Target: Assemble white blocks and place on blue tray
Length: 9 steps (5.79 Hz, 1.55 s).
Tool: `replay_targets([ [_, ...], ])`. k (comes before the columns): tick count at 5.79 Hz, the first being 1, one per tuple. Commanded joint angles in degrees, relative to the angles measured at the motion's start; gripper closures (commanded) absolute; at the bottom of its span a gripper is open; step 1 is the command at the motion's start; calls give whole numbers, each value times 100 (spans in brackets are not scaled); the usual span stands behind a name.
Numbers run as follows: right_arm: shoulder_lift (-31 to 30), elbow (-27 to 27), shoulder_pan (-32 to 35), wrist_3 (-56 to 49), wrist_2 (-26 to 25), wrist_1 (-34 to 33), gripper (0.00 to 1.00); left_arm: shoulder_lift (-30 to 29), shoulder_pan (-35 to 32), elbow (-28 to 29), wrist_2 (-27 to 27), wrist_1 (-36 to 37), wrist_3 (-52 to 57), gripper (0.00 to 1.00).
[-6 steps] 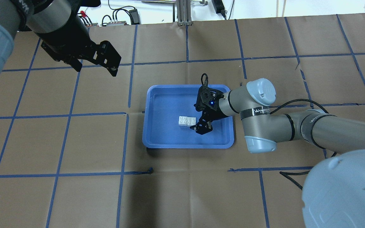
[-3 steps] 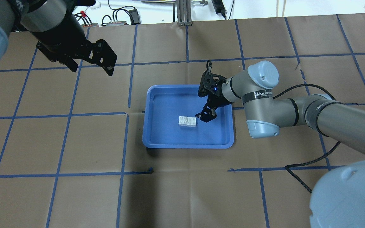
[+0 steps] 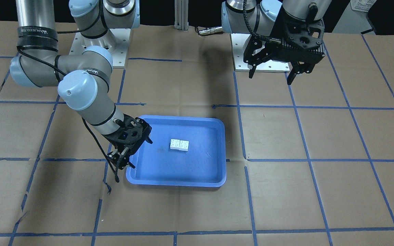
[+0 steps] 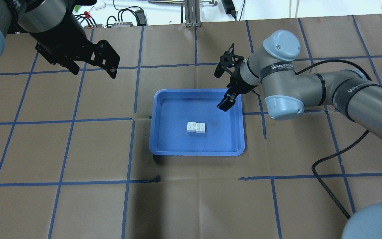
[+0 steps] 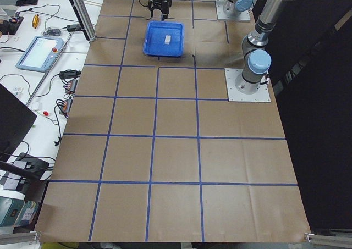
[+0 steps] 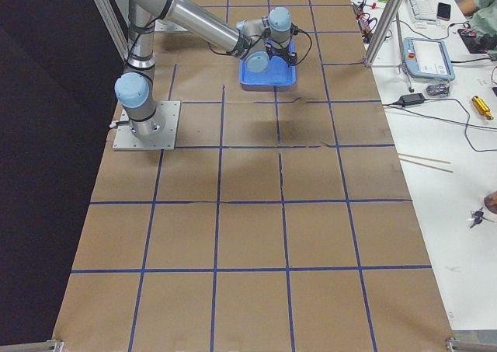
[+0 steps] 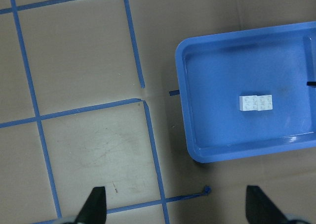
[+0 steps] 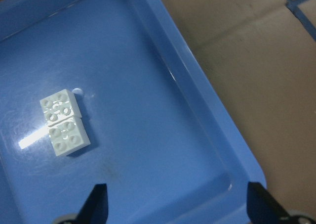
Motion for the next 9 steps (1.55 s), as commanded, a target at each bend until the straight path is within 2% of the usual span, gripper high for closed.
replay_targets([
  [1, -264, -217, -266, 1380, -642, 577, 0, -8, 4, 34, 34, -10, -11, 1],
  [2, -448, -279, -432, 2370, -749, 1127, 0, -9, 4, 43, 25, -19, -20, 1],
  [3, -650, -514, -443, 3189, -1264, 1681, 0, -9, 4, 43, 25, -19, -20, 1],
  [5, -897, -1444, -408, 5332, -1357, 3472, 0, -9, 21, 43, 8, -10, -20, 1],
  [7, -1326, -1886, -390, 5719, -1418, 4529, 0, -8, 30, 34, 43, -1, -20, 1],
  [8, -1651, -1844, -381, 5746, -1479, 4848, 0, 0, 30, 25, 34, -1, -20, 1],
  [9, -1793, -1835, -381, 5746, -1488, 4886, 0, -8, 30, 8, 25, 8, -11, 1],
])
